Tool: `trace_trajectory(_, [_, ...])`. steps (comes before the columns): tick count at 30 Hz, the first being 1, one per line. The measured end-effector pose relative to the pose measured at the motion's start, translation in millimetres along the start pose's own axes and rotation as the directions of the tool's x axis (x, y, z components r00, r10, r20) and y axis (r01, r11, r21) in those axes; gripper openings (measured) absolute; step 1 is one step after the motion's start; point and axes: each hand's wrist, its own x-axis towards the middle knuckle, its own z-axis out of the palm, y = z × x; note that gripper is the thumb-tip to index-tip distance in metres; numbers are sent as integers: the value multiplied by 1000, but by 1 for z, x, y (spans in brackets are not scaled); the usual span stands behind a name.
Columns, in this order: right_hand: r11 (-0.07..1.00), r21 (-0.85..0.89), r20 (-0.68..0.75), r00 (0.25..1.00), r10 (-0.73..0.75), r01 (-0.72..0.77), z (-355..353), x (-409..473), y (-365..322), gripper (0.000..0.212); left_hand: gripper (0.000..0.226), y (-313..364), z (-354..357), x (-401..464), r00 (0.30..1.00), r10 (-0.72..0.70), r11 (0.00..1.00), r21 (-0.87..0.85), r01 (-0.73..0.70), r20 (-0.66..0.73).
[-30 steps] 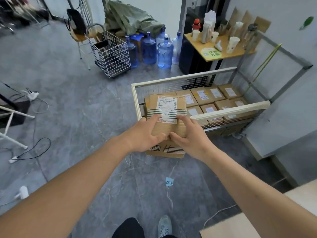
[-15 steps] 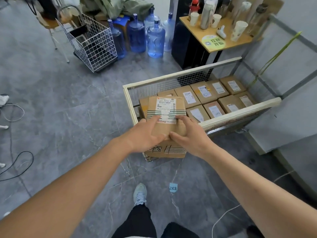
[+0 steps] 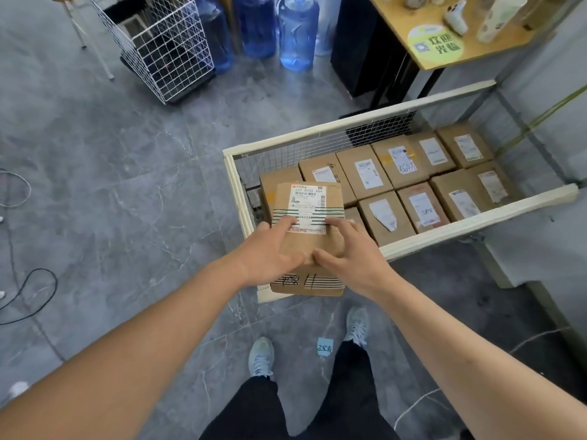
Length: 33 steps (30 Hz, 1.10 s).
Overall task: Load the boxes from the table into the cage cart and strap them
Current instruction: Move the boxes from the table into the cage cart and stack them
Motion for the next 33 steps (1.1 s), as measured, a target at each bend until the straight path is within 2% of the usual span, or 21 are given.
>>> trace_trajectory(7, [1000,-8,154,988,-2,4,-25,79,54,75,73,18,34,70,982,-183,981,-75,179,-47])
trace_trajectory(14, [1000,-18,292,956,-18,25,-34,144,88,74,73,16,57,124,949,-308,945,-140,296,-69])
trace_trajectory(20, [999,-32,351,935,45,-36,2,200,112,69,73,-21,75,175,936,-353,917,-200,344,-8])
trace_trajectory(28, [985,-49,420,891,172,-167,62,245,155,61,71,-88,112,232,915,-390,897,-183,403,107])
trace_trajectory(33, [978,-114,429,880,205,-172,90,257,181,61,72,-106,133,244,898,-411,872,-218,437,157])
